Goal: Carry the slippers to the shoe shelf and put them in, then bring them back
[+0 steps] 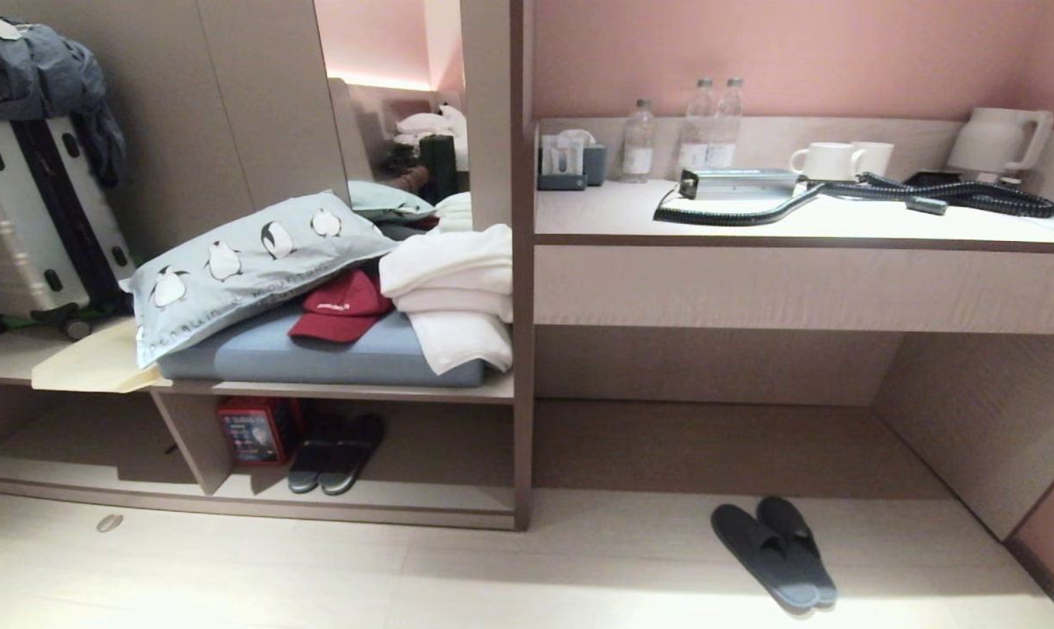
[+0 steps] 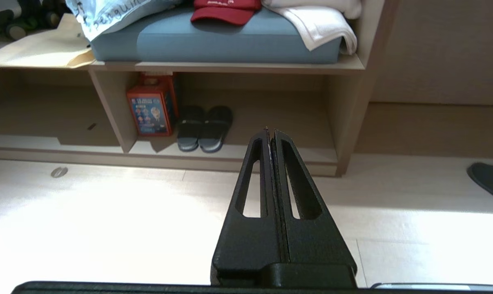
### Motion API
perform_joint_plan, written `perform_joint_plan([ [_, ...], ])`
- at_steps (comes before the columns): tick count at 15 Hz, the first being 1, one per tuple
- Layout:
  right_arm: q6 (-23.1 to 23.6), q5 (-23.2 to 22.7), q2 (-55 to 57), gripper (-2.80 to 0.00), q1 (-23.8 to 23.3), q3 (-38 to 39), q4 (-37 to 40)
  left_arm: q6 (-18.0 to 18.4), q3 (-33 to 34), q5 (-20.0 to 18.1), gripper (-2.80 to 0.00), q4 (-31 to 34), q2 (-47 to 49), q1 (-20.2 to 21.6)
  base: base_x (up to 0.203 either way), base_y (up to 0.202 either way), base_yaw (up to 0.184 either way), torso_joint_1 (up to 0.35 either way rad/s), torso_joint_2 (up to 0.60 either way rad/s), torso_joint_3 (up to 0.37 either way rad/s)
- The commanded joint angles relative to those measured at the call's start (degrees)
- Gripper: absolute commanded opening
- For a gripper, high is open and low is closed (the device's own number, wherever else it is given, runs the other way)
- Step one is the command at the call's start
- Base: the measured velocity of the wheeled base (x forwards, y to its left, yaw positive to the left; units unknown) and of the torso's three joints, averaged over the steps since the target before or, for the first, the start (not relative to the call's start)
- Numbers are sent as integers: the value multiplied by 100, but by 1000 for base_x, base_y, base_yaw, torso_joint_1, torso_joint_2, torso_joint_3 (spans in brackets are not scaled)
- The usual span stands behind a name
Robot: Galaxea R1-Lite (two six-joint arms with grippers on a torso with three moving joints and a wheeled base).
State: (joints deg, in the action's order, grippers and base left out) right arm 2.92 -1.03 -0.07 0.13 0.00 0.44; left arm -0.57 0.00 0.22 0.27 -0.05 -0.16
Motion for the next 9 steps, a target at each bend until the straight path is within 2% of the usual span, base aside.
perform_joint_plan([
  [1, 7, -2, -1, -280, 4, 0, 0, -4, 9, 4, -280, 0, 5, -2, -195, 0, -1, 5, 0, 2],
  [9, 2, -2, -1, -280, 4, 0, 0, -4, 9, 4, -280, 0, 5, -2, -194, 0, 2, 4, 3, 2],
])
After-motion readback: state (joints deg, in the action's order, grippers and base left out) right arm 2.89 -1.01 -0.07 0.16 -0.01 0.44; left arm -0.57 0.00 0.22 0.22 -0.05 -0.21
